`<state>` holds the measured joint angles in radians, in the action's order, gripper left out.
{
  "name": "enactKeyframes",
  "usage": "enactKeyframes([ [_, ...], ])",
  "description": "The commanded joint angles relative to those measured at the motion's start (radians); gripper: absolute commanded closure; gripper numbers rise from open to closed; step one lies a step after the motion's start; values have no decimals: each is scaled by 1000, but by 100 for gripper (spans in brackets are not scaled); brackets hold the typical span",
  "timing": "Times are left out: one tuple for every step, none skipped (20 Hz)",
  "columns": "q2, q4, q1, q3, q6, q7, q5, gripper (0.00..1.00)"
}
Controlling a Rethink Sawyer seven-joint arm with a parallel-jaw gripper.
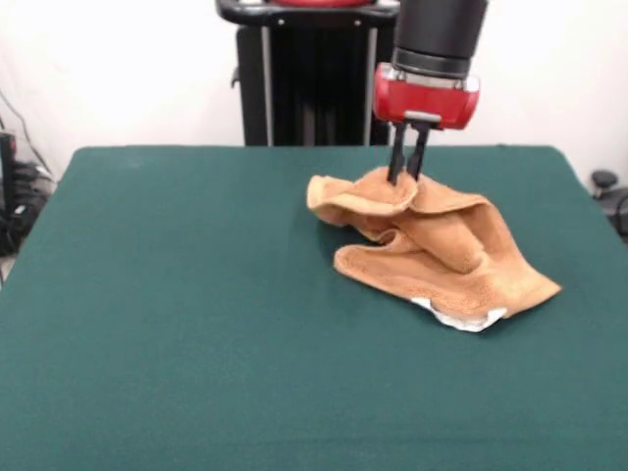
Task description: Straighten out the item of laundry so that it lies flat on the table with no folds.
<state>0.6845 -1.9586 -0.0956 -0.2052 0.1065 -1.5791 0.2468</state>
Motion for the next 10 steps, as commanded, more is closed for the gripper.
enactKeyframes([
  [-163, 85, -239, -220, 421, -504, 173, 0],
  [-148, 71, -233, -204, 365, -421, 131, 0],
  [-132, 57, -226, -187, 310, -338, 89, 0],
  [-117, 42, -219, -171, 255, -255, 47, 0],
  [-121, 25, -240, -182, 320, -329, 91, 0],
  [-120, 2, -258, -188, 403, -425, 140, 0],
  [-113, -23, -258, -175, 452, -491, 177, 0],
  [-107, -39, -253, -159, 473, -517, 199, 0],
  [-106, -47, -245, -148, 456, -508, 204, 0],
  [-106, -47, -236, -144, 446, -490, 199, 0],
])
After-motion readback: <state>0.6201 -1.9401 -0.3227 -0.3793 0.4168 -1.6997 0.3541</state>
